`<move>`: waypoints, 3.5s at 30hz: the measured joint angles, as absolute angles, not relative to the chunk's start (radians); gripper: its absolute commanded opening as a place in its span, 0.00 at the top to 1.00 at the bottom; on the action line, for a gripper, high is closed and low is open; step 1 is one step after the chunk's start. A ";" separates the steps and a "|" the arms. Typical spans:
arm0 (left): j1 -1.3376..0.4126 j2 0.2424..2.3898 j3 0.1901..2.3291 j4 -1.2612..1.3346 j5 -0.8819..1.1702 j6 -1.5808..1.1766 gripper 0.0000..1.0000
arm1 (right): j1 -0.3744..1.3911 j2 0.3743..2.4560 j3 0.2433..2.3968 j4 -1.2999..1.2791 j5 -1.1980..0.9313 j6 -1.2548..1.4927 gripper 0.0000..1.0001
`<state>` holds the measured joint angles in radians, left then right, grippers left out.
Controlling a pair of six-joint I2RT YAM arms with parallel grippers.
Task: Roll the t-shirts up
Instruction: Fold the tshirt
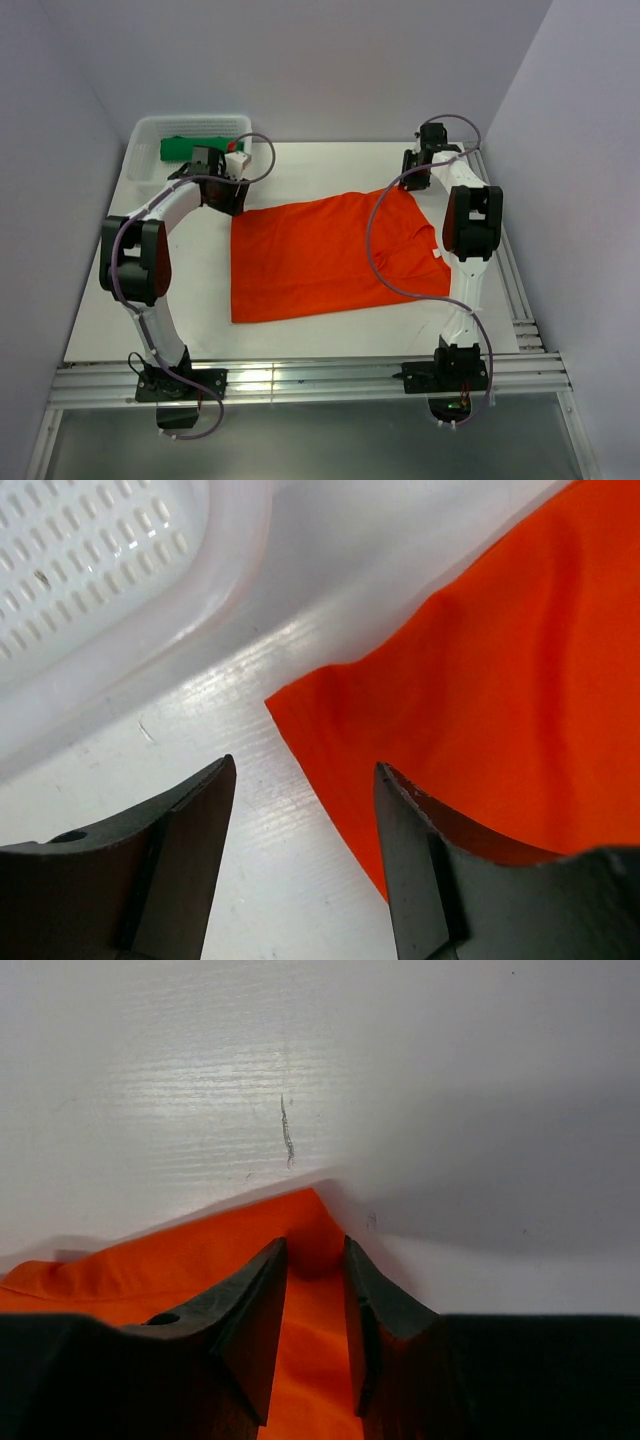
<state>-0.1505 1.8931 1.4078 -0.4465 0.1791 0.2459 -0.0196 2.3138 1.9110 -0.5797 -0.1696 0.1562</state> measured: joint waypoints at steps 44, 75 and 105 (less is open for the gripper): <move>-0.258 1.869 1.279 -0.319 0.152 0.242 0.39 | 0.221 1.618 0.989 -0.057 0.040 0.001 1.00; -0.288 1.853 1.235 -0.318 0.138 0.250 0.39 | 0.168 1.481 0.967 -0.415 -0.144 0.202 0.66; -0.290 1.842 1.230 -0.316 0.115 0.250 0.40 | -0.110 1.723 1.029 -0.275 -0.374 0.371 0.62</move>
